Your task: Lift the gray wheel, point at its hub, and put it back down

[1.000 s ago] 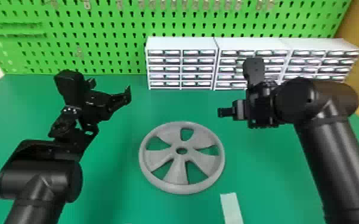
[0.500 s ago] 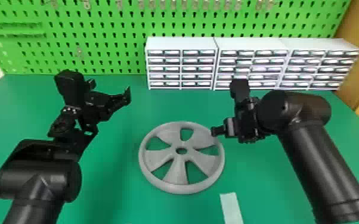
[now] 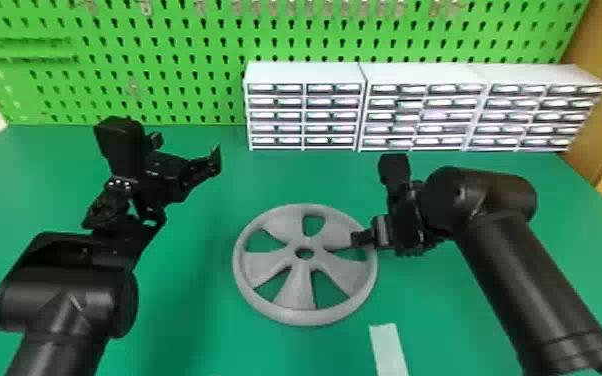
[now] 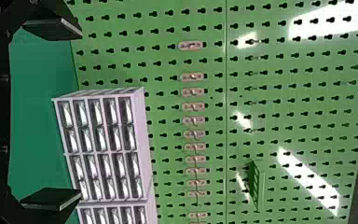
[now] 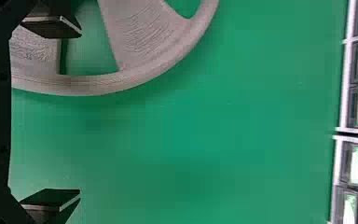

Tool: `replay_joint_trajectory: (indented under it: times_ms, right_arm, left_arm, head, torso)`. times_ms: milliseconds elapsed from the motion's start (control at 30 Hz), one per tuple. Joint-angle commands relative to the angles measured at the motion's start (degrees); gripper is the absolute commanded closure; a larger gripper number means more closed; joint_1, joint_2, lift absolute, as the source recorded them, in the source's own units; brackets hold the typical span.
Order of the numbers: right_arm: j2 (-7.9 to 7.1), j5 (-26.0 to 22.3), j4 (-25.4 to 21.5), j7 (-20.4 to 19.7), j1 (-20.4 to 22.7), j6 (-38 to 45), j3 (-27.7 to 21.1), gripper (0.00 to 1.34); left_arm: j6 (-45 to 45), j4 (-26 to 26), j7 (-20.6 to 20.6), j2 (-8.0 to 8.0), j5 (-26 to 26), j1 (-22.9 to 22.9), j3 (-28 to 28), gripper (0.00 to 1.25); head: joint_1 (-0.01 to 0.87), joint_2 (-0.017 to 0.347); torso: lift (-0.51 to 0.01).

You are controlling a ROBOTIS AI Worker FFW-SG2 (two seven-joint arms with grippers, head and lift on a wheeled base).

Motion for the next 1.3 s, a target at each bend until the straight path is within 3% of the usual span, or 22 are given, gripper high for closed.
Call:
replay_joint_trajectory:
  times_ms: [0,1000,1100,1267]
  right_arm:
    - [0.01,0.5,1.6,0.0,-0.1,-0.7,0.5,0.09]
    - [0.27,0.8,5.1,0.0,-0.1,-3.3,0.7,0.13]
    - [0.27,0.8,5.1,0.1,-0.1,-3.7,0.8,0.24]
    - [0.27,0.8,5.2,0.7,-0.1,-3.9,1.2,0.7]
  left_arm:
    - [0.0,0.0,0.0,0.0,-0.1,0.0,-0.1,0.1]
    - [0.0,0.1,0.0,0.0,-0.5,-0.2,-0.3,0.1]
    - [0.0,0.1,0.0,0.0,-0.5,-0.2,-0.3,0.1]
    - [0.0,0.1,0.0,0.0,-0.5,-0.2,-0.3,0.1]
  head:
    - [0.692,0.048]
    - [0.692,0.048]
    - [0.692,0.048]
    - [0.692,0.048]
  torso:
    - [-0.088]
    - [-0.088]
    - [-0.088]
    - [-0.088]
